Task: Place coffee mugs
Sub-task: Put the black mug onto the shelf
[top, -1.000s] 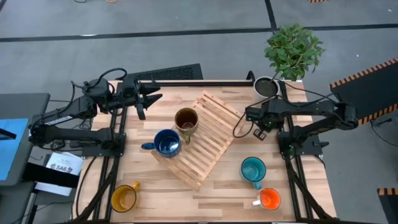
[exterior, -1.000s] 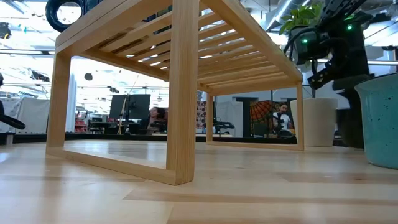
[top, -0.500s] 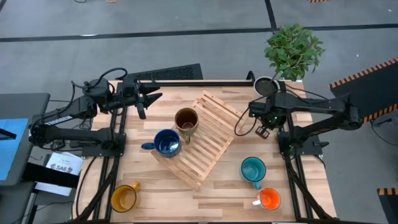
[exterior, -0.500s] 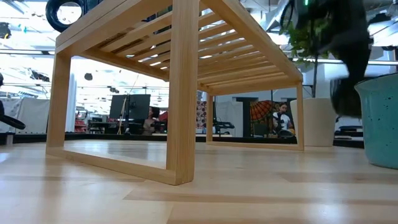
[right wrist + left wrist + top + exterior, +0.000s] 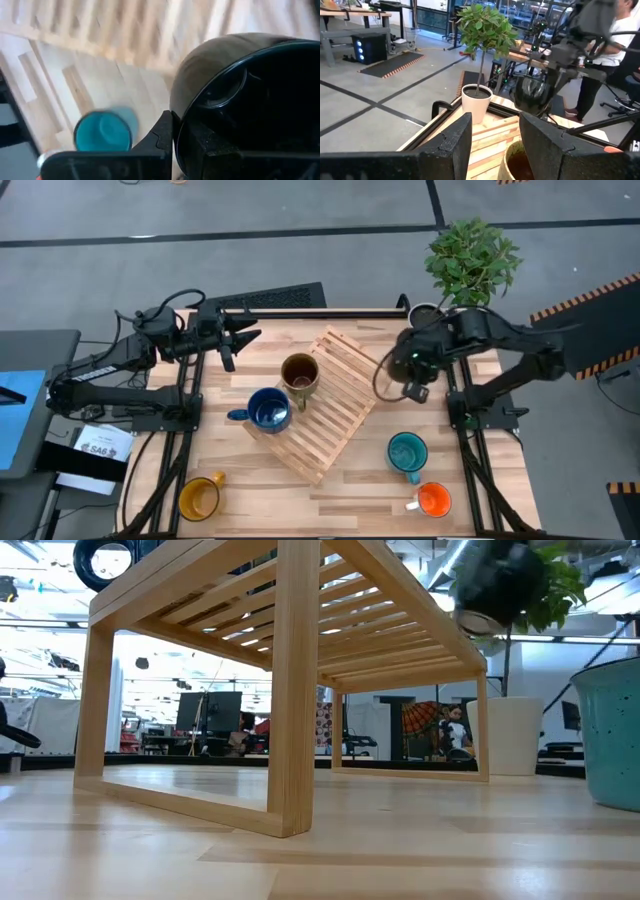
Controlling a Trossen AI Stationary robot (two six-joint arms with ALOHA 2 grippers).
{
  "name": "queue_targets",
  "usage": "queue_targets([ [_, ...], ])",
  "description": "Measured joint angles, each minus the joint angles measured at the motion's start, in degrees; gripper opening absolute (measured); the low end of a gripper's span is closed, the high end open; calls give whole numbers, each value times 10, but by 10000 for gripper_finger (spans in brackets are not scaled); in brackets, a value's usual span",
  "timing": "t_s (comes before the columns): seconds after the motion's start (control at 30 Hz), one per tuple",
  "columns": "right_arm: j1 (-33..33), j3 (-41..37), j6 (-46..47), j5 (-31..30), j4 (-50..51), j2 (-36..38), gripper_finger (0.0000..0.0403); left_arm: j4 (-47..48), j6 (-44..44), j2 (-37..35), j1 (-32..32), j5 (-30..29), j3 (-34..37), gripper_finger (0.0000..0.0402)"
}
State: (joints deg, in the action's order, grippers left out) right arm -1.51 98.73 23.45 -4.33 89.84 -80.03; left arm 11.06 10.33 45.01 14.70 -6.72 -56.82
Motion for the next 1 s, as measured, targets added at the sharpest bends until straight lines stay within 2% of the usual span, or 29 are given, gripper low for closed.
queue_targets([
  [0.23,-22,155,-85,-33,1,-139,39,0,0,0,0,0,0,149],
  [0.47,2,239,-161,-94,0,-237,39,0,0,0,0,0,0,149],
  [0.7,26,266,-219,-97,-3,-298,39,3,0,0,0,0,0,149],
  [1.0,40,267,-256,-95,-8,-319,39,3,10,0,0,0,0,149],
])
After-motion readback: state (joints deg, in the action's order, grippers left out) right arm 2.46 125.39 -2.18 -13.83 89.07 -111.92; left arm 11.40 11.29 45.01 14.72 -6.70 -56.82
